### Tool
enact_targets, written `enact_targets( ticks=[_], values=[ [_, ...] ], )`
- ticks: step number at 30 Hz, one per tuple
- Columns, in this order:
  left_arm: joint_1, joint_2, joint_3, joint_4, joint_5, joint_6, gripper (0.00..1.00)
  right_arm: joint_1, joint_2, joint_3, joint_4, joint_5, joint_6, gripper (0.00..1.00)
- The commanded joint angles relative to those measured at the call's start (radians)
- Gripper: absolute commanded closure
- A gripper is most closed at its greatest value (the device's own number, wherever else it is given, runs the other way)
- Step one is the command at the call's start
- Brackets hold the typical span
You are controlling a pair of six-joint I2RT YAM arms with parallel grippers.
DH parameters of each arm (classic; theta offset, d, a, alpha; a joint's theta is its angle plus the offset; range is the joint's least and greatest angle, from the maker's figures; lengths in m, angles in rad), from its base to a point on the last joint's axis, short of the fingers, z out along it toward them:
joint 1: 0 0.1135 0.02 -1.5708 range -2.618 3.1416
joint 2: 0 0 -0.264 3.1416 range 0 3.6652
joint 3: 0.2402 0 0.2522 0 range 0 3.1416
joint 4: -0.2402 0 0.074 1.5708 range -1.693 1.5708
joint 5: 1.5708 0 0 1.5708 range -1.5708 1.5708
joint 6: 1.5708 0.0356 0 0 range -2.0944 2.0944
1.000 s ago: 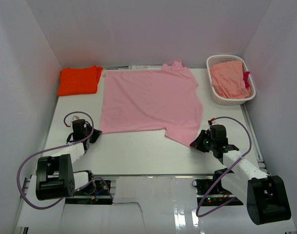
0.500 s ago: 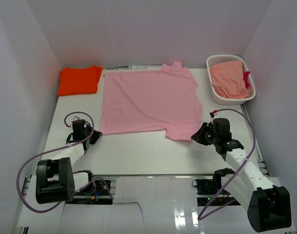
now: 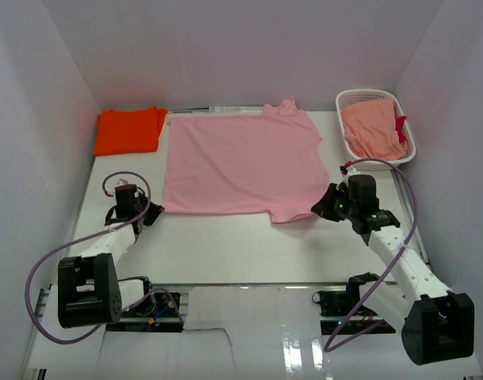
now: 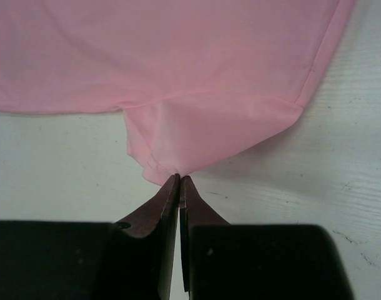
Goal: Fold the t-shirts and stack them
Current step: Grap the side of the flattened tshirt closest away from the robot with both arms
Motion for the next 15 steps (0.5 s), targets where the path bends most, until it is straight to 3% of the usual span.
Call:
enact_targets(
  ticks=[1, 15],
  values=[
    [0.002, 0.007, 0.05, -0.011, -0.011, 0.009, 1.0, -0.004, 0.016, 0.087, -0.007, -0.009, -0.041, 0.92],
    [0.002, 0.039, 0.075, -0.011, -0.025, 0.004, 1.0, -0.015, 0.114, 0.233, -0.033, -0.026, -0.09, 0.92]
  ],
)
